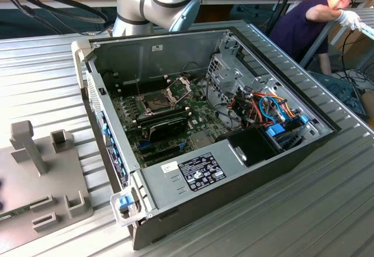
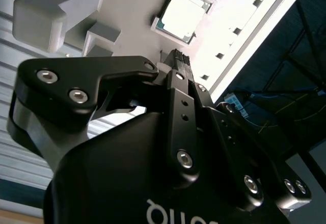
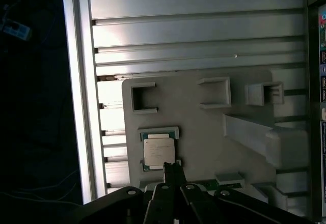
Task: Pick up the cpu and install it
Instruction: 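Reach for the cpu, then pick up the cpu and move it towards the insertion slot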
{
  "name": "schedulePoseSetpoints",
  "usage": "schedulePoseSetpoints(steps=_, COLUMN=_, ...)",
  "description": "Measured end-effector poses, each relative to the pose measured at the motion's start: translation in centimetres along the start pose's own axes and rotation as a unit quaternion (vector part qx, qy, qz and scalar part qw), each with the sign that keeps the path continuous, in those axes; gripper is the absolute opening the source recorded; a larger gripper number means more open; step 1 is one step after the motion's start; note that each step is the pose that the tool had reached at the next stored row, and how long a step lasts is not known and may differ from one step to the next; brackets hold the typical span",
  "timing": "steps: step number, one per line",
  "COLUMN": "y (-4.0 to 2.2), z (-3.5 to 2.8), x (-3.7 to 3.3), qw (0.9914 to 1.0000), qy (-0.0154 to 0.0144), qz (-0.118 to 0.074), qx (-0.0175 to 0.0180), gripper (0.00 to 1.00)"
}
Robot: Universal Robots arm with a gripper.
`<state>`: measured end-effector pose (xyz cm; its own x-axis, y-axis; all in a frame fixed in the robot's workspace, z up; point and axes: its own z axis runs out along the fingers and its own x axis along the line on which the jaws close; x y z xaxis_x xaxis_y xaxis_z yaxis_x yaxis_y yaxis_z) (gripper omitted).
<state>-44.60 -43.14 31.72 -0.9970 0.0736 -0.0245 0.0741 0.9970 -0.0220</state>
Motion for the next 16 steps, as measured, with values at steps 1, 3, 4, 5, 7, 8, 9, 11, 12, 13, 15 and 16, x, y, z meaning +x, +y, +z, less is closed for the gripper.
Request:
schedulePoseSetpoints(steps=1, y=0.0, z=0.0, x=0.0, qw=1.0, qy=0.0, qz=0.0, qx=0.0, gripper=0.11)
schedulePoseSetpoints(steps=3, y=-0.06, z=0.07, x=0.02, qw=1.0, qy=0.0, qz=0.0, qx=0.0, gripper=0.11)
schedulePoseSetpoints(steps=4, y=-0.23, z=0.14, x=0.01, qw=1.0, qy=0.0, qz=0.0, qx=0.0, gripper=0.11)
schedulePoseSetpoints(steps=5, y=-0.37, z=0.2, x=0.0, qw=1.0, qy=0.0, qz=0.0, qx=-0.0001, gripper=0.11)
schedulePoseSetpoints(steps=7, y=-0.73, z=0.34, x=-0.02, qw=1.0, qy=0.0, qz=0.0, qx=0.0, gripper=0.11)
schedulePoseSetpoints(steps=8, y=-0.84, z=0.49, x=-0.03, qw=1.0, qy=-0.0001, qz=0.0, qx=0.0, gripper=0.11)
schedulePoseSetpoints(steps=9, y=-0.86, z=0.62, x=-0.02, qw=1.0, qy=-0.0001, qz=0.0, qx=0.0, gripper=0.11)
schedulePoseSetpoints(steps=11, y=-0.88, z=0.73, x=-0.01, qw=1.0, qy=0.0, qz=0.0, qx=0.0003, gripper=0.11)
schedulePoseSetpoints(steps=12, y=-0.89, z=0.74, x=-0.01, qw=1.0, qy=0.0001, qz=0.0, qx=0.0004, gripper=0.11)
schedulePoseSetpoints(steps=13, y=-0.89, z=0.76, x=-0.01, qw=1.0, qy=0.0, qz=0.0, qx=0.0003, gripper=0.11)
schedulePoseSetpoints(steps=15, y=-0.89, z=0.82, x=0.0, qw=1.0, qy=0.0, qz=0.0, qx=0.0003, gripper=0.11)
schedulePoseSetpoints(steps=16, y=-0.89, z=0.87, x=0.01, qw=1.0, qy=0.0, qz=0.0, qx=0.0003, gripper=0.11)
